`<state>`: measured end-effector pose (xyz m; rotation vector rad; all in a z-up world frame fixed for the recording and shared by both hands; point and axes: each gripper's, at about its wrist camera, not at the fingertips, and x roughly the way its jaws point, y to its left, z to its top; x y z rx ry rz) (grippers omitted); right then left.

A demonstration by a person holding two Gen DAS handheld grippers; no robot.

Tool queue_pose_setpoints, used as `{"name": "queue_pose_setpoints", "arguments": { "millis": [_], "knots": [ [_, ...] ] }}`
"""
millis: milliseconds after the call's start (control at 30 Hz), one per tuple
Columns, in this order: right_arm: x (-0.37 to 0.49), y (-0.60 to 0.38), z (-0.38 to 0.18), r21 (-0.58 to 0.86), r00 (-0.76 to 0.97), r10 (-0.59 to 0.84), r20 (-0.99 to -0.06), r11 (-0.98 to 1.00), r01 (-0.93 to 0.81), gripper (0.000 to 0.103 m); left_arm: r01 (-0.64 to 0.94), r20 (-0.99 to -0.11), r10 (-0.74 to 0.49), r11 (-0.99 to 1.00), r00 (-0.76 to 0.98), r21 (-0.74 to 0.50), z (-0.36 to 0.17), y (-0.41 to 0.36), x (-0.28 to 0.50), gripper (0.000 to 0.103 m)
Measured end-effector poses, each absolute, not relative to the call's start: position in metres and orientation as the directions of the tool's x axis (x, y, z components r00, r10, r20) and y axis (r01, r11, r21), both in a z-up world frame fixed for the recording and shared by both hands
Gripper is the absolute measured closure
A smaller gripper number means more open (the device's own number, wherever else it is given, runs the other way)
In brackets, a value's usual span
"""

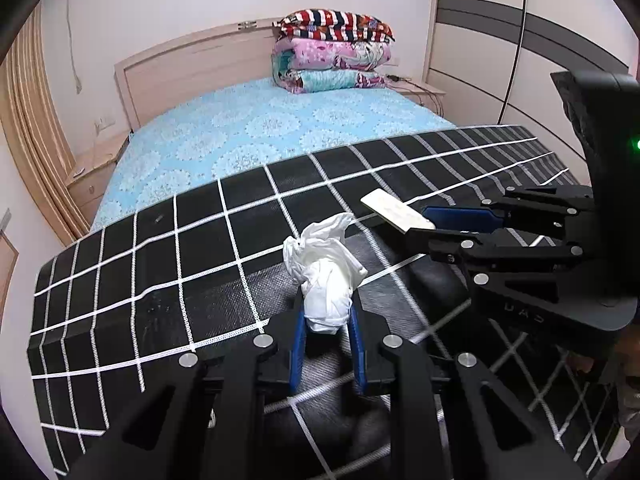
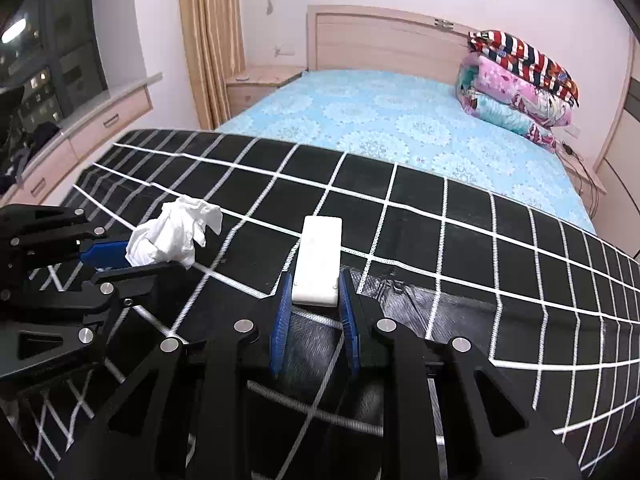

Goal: Collect trash
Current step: 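Grasp the white tissue with the left tool while the right tool grasps the white box, then carry the white tissue and white box back over the bin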

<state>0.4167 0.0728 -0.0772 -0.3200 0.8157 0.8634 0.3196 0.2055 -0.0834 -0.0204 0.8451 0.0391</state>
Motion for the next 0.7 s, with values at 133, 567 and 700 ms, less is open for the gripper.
{"name": "queue_pose_setpoints", "arguments": {
  "millis": [133,567,700],
  "knots": [
    [0.406,0.062,-0.061,0.064,0.387,0.561,-0.731,0.622,-0.780,0.079,-0.032,-0.729,0.029,0.999,0.684,0.009,-0.062,0.192,0.306,0.085],
    [0.370,0.016,-0.016,0.054,0.421,0.588,-0.691,0.623,-0.780,0.079,-0.013,-0.685,0.031,0.999,0.728,0.033,-0.010,0.152,0.258,0.085],
    [0.356,0.000,-0.004,0.050,0.434,0.597,-0.674,0.624,-0.780,0.079,-0.009,-0.674,0.032,0.999,0.738,0.038,0.000,0.139,0.241,0.085]
  ]
}}
